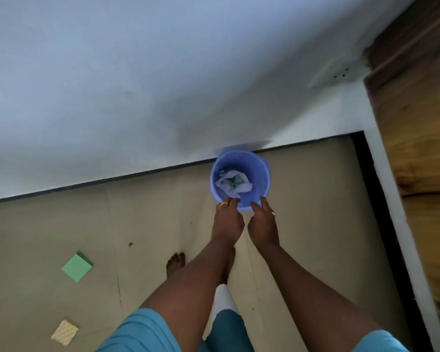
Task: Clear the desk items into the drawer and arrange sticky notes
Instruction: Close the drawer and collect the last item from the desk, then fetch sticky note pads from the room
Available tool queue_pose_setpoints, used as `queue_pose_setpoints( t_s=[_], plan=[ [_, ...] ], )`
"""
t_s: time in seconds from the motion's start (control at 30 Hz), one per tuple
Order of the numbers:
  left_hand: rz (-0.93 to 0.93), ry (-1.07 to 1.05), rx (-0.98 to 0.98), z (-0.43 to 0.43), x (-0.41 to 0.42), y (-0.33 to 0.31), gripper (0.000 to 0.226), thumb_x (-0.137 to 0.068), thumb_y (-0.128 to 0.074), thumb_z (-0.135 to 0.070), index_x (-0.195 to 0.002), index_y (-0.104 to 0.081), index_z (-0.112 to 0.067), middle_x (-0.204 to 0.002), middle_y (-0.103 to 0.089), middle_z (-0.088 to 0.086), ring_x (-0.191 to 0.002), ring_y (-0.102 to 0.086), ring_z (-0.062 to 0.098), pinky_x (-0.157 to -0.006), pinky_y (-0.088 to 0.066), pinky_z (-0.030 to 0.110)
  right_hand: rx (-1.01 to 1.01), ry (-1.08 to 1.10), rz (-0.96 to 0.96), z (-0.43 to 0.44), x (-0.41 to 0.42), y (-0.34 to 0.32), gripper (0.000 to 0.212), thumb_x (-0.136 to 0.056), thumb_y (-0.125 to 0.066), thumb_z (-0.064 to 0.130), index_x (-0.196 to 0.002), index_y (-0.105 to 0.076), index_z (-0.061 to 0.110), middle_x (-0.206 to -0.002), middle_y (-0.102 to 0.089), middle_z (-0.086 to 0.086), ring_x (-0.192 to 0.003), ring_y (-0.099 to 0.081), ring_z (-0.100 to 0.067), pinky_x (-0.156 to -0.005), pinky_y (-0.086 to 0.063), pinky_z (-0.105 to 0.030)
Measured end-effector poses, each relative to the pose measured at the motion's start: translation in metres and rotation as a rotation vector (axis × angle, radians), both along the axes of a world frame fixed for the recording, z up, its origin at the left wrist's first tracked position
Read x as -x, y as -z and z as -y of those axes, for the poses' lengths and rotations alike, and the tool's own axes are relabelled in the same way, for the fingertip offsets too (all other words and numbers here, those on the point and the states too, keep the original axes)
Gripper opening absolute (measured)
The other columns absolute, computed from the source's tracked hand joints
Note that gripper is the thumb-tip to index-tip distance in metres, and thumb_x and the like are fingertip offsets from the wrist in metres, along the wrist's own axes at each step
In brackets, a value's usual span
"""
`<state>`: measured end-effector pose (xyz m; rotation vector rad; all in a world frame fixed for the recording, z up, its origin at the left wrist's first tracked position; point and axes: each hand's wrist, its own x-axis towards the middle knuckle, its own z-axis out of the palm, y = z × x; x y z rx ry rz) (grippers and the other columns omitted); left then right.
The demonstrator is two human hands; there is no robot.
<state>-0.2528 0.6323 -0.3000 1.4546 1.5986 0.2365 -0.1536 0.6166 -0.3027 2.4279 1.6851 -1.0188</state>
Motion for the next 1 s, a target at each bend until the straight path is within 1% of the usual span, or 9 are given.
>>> queue_pose_setpoints(
  t_s=[0.13, 0.2, 0.27, 0.33, 0.53, 0.67, 0.77, 0.9, 1.0],
  plan=[
    [-0.038, -0.083, 0.017, 0.011, 0.015, -0.033, 0.048, -0.083, -0.042, 0.006, -0.128, -0.053, -0.003, -0.130, -0.053, 0.017, -0.121, -0.048, 0.031, -0.103, -0.035, 0.031, -0.036, -0.068, -0.016, 0.006, 0.022, -0.026, 0.051, -0.082, -0.042, -0.014, -0.129, -0.054, 0.004, -0.143, -0.043, -0.014, -0.124, -0.047, -0.032, -0.093, -0.043, -0.036],
    [-0.054, -0.174, 0.038, 0.019, 0.029, -0.039, 0.048, -0.084, -0.041, 0.003, -0.130, -0.051, -0.004, -0.132, -0.052, 0.015, -0.123, -0.047, 0.029, -0.104, -0.033, 0.029, -0.022, -0.162, -0.046, 0.003, 0.038, -0.038, 0.045, -0.085, -0.045, -0.008, -0.127, -0.054, 0.005, -0.137, -0.047, -0.012, -0.118, -0.050, -0.028, -0.089, -0.044, -0.033],
    [-0.062, -0.286, 0.060, 0.028, 0.048, -0.043, 0.049, -0.085, -0.037, -0.002, -0.131, -0.050, -0.005, -0.134, -0.051, 0.013, -0.125, -0.045, 0.028, -0.106, -0.033, 0.028, 0.000, -0.253, -0.065, -0.003, 0.058, -0.046, 0.038, -0.088, -0.047, -0.002, -0.125, -0.054, 0.004, -0.132, -0.049, -0.012, -0.117, -0.050, -0.026, -0.090, -0.042, -0.030],
    [-0.070, -0.400, 0.084, 0.038, 0.069, -0.045, 0.048, -0.088, -0.039, 0.000, -0.134, -0.048, -0.007, -0.137, -0.048, 0.011, -0.128, -0.042, 0.027, -0.107, -0.032, 0.028, -0.002, -0.351, -0.046, -0.007, 0.079, -0.052, 0.036, -0.089, -0.047, -0.001, -0.124, -0.053, 0.003, -0.131, -0.051, -0.012, -0.116, -0.050, -0.026, -0.090, -0.041, -0.030],
    [-0.136, -0.776, 0.162, 0.088, 0.156, -0.033, 0.044, -0.095, -0.040, -0.005, -0.138, -0.044, -0.013, -0.141, -0.045, 0.006, -0.131, -0.038, 0.022, -0.107, -0.035, 0.028, 0.024, -0.656, -0.065, 0.009, 0.175, -0.047, 0.040, -0.092, -0.048, 0.007, -0.132, -0.048, 0.006, -0.139, -0.046, -0.009, -0.125, -0.044, -0.024, -0.101, -0.037, -0.029],
    [-0.151, -0.979, 0.218, 0.144, 0.217, -0.021, 0.043, -0.095, -0.040, -0.006, -0.137, -0.045, -0.014, -0.141, -0.045, 0.005, -0.132, -0.038, 0.021, -0.109, -0.034, 0.029, 0.046, -0.834, -0.084, 0.044, 0.250, -0.039, 0.042, -0.092, -0.049, 0.009, -0.134, -0.047, 0.006, -0.142, -0.043, -0.007, -0.127, -0.042, -0.026, -0.101, -0.035, -0.029],
    [-0.160, -1.086, 0.296, 0.195, 0.260, -0.010, 0.043, -0.093, -0.040, -0.005, -0.134, -0.048, -0.014, -0.140, -0.046, 0.005, -0.131, -0.039, 0.022, -0.107, -0.034, 0.029, 0.072, -0.959, -0.096, 0.079, 0.305, -0.029, 0.043, -0.092, -0.050, 0.010, -0.134, -0.047, 0.005, -0.142, -0.042, -0.009, -0.130, -0.040, -0.025, -0.104, -0.035, -0.029],
    [-0.191, -1.167, 0.402, 0.258, 0.316, 0.007, 0.042, -0.093, -0.041, -0.011, -0.133, -0.049, -0.021, -0.139, -0.048, -0.001, -0.129, -0.041, 0.019, -0.106, -0.028, 0.028, 0.101, -1.051, -0.073, 0.121, 0.370, -0.015, 0.044, -0.092, -0.052, 0.011, -0.135, -0.045, 0.004, -0.142, -0.041, -0.010, -0.131, -0.040, -0.025, -0.104, -0.036, -0.030],
    [-0.139, -1.258, 0.435, 0.296, 0.356, 0.026, 0.043, -0.087, -0.040, -0.013, -0.126, -0.054, -0.023, -0.135, -0.052, 0.003, -0.123, -0.046, 0.024, -0.107, -0.036, 0.038, 0.132, -1.070, -0.051, 0.146, 0.415, 0.001, 0.047, -0.090, -0.055, 0.008, -0.135, -0.044, 0.003, -0.141, -0.042, -0.012, -0.129, -0.041, -0.028, -0.103, -0.037, -0.034]
  ],
)
